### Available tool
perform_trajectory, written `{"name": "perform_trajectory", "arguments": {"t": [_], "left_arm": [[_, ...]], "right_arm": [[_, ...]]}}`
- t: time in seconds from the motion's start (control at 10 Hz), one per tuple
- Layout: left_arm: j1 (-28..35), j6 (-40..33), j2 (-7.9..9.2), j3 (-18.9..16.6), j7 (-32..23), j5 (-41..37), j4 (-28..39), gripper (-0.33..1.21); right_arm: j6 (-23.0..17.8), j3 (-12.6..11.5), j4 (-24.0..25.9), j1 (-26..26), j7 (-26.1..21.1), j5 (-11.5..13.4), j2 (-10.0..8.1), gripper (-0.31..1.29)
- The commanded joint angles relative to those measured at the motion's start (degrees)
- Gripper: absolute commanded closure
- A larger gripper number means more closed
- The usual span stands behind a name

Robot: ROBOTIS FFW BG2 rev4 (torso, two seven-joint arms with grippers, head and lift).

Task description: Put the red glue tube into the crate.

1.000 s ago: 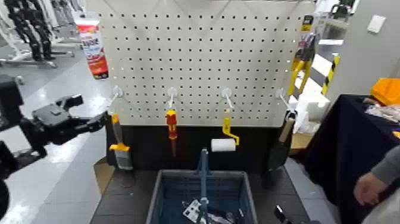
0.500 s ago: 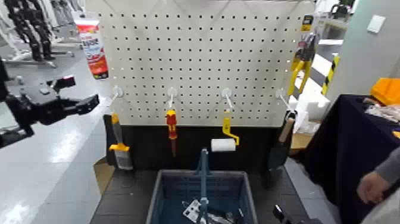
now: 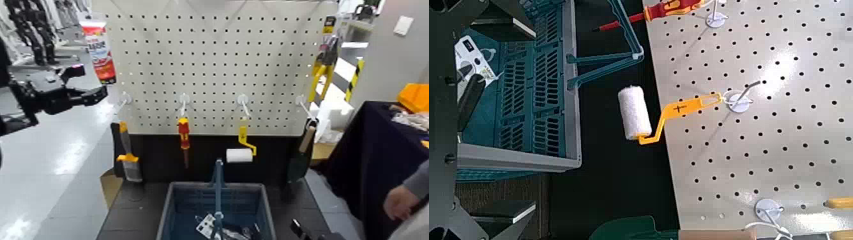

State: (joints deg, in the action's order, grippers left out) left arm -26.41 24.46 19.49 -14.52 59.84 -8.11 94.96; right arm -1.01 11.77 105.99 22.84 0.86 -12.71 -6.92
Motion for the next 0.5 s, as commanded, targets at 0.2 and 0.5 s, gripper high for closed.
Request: {"name": "perform_trajectory", "arguments": {"t": [0.2, 0.5], "left_arm": [[-5.4, -1.2, 1.16, 3.0, 2.6, -0.4, -5.8, 0.18], [-8.5, -2.1, 2.21, 5.0, 4.3, -2.1, -10.8, 0.22]], "right_arm": [[0.2, -0.2, -0.2, -0.2, 0.7, -0.3, 0.07, 0.11], [0.6, -0.2, -0.3, -0.4, 1.5, -0.4, 0.16, 0.11]]}}
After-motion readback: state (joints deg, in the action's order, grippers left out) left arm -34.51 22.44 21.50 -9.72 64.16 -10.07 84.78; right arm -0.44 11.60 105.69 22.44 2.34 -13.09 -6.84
